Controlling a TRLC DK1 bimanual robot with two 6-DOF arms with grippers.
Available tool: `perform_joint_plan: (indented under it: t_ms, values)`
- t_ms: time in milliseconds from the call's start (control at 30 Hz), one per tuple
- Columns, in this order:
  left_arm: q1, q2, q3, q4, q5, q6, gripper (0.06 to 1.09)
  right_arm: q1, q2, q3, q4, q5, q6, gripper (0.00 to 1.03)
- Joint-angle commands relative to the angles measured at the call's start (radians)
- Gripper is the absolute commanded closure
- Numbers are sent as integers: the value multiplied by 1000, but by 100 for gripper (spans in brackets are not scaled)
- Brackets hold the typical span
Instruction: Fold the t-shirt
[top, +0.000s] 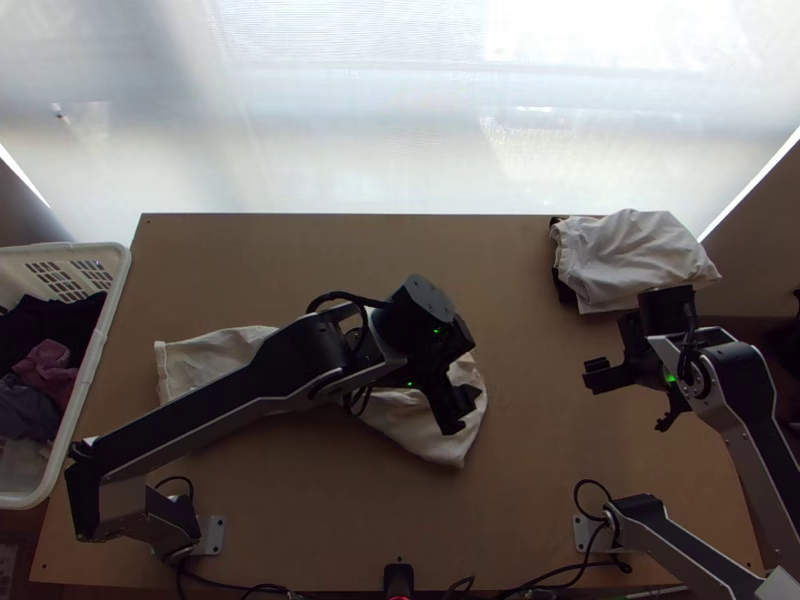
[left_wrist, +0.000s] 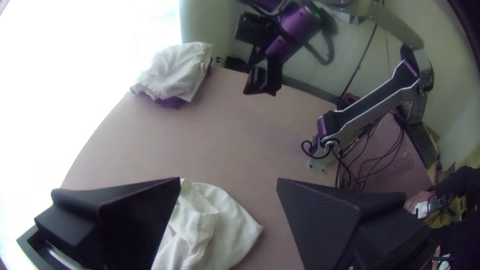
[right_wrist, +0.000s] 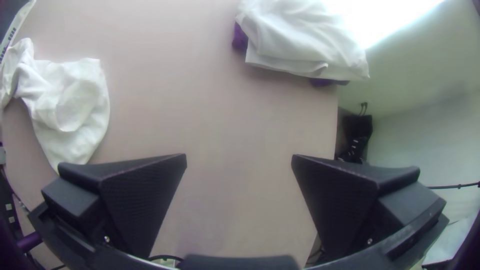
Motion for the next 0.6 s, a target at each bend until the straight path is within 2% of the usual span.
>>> perform_joint_plan:
  t_ms: [0,100,233,400,567]
  values:
    - [-31,-33,111,-31,-6,-16,10,10,-2,-14,3,-42,5,5]
    - [63,-91,79,-124,-18,35,10,60,3,-16,-1,-123,14,5]
    - [247,-242,-212,-160,-9,168,11,161,38,-22,-1,-237,17,5]
    - [446,-354,-459,-254,19,334,11,303,130,16,3,-277,18,5]
    - [610,-427,-597,-262,20,435,11,455,262,124,16,-284,21,5]
